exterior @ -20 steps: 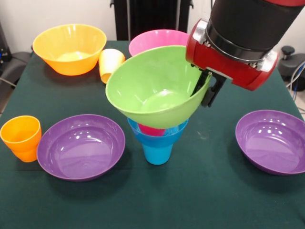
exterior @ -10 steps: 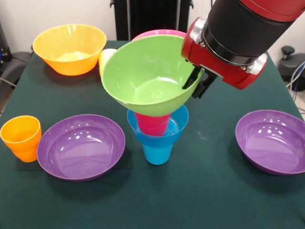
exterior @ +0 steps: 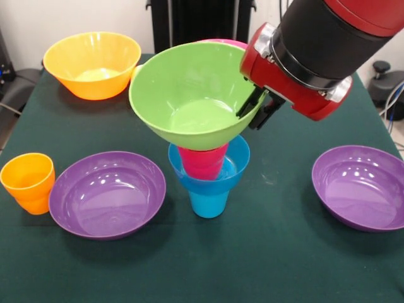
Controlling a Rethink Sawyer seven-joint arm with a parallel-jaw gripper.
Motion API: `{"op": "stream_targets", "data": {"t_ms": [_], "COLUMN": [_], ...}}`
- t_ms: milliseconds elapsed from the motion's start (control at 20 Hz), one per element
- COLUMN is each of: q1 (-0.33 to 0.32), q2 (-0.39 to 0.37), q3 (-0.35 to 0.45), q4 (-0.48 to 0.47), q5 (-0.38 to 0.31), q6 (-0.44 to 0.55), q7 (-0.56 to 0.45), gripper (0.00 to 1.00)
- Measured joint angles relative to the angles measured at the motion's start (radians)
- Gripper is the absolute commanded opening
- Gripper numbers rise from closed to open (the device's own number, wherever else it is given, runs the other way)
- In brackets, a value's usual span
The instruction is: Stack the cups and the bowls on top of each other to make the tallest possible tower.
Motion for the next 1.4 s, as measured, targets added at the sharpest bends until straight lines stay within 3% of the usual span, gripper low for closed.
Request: {"op": "stream_targets", "data": {"t_ms": [800,1400], "q1": [0.019,0.059], "q2": [0.049,0.038], "q3": [-0.073,-0.073], "q4": [-0.037,0.023], "q5": [0.003,0.002], "q6": [0.0,-0.064], "q7": [0.0,0.0], "gripper": [0.0,0.0]}}
